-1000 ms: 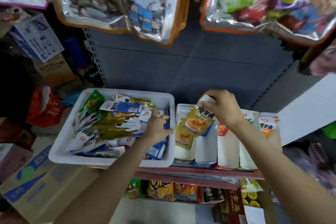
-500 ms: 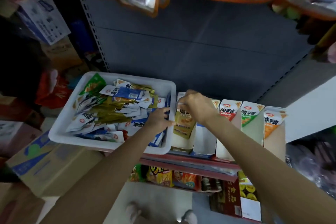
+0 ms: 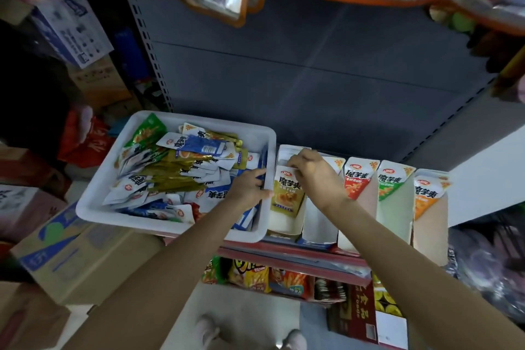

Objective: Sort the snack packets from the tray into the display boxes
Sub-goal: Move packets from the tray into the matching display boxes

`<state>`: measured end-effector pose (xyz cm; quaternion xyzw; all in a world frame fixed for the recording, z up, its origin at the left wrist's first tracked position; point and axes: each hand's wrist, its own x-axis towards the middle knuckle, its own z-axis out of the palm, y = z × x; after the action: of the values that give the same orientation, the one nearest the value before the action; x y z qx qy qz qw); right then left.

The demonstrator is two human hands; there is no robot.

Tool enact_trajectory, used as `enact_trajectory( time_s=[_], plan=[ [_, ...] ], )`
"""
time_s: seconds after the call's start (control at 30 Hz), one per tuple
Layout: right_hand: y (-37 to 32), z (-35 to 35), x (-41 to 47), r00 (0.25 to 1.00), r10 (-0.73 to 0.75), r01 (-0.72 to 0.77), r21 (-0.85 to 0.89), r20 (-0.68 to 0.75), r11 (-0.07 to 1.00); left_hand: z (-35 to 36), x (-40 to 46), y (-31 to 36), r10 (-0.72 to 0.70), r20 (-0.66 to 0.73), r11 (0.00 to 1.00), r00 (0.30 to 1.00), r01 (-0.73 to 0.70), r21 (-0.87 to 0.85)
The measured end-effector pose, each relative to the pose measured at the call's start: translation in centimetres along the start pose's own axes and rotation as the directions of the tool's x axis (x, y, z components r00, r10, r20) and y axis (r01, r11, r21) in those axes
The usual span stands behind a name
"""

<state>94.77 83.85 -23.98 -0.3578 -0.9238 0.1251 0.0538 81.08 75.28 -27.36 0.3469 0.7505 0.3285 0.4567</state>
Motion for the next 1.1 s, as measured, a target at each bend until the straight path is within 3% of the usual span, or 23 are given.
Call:
enact_trajectory(
  time_s=[0.23, 0.37, 0.47, 0.53, 0.67, 0.8, 0.87, 0.93, 1.03, 1.1],
  plan=[
    [-0.4, 1.7, -0.2, 0.987, -0.021, -0.008, -0.183, -0.158, 0.983, 0.3, -0.7, -0.1, 0.028, -0.048, 1.0, 0.998, -0.027, 0.016],
    [-2.5, 1.4, 0.3, 0.978, -0.085, 0.057, -0.151, -0.189, 0.987, -1.1, -1.7, -0.3, 0.132, -0.199, 0.991, 0.971, -0.128, 0.03],
    [-5.5, 1.4, 1.6, 0.985, -0.137, 0.137, -0.011, -0.101, 0.991, -5.1, -2.2, -1.4, 0.324, -0.375, 0.931, 0.869, -0.22, 0.292],
    [-7.8, 2.1, 3.2, 0.993, -0.113, 0.114, 0.1, -0.015, 0.988, -8.6, -2.1, -2.8, 0.427, -0.424, 0.833, 0.799, -0.165, 0.528],
    [-11.2, 5.1, 7.6, 0.982, -0.051, 0.02, 0.165, 0.182, 0.986, -13.9, -1.4, -5.2, 0.369, -0.356, 0.707, 0.859, -0.01, 0.707],
    [-12.2, 7.4, 10.3, 0.948, 0.104, -0.149, 0.133, 0.302, 0.98, -15.8, -0.6, -6.8, 0.276, -0.181, 0.652, 0.944, -0.045, 0.757],
    [-12.6, 7.9, 10.3, 0.927, 0.201, -0.258, 0.152, 0.317, 0.954, -15.9, -0.2, -7.4, 0.237, -0.114, 0.647, 0.965, -0.069, 0.759],
    [-13.3, 8.2, 9.4, 0.932, 0.282, -0.312, 0.107, 0.228, 0.944, -15.8, 0.2, -7.9, 0.228, -0.109, 0.652, 0.967, -0.069, 0.755],
    [-14.1, 7.9, 7.7, 0.981, 0.174, -0.162, -0.129, 0.082, 0.978, -15.6, 0.1, -8.1, 0.277, -0.156, 0.661, 0.948, -0.07, 0.747],
    [-14.1, 7.2, 6.8, 0.994, 0.069, -0.051, -0.204, 0.085, 0.978, -15.5, -0.1, -8.0, 0.321, -0.178, 0.679, 0.93, -0.095, 0.728]
  ],
)
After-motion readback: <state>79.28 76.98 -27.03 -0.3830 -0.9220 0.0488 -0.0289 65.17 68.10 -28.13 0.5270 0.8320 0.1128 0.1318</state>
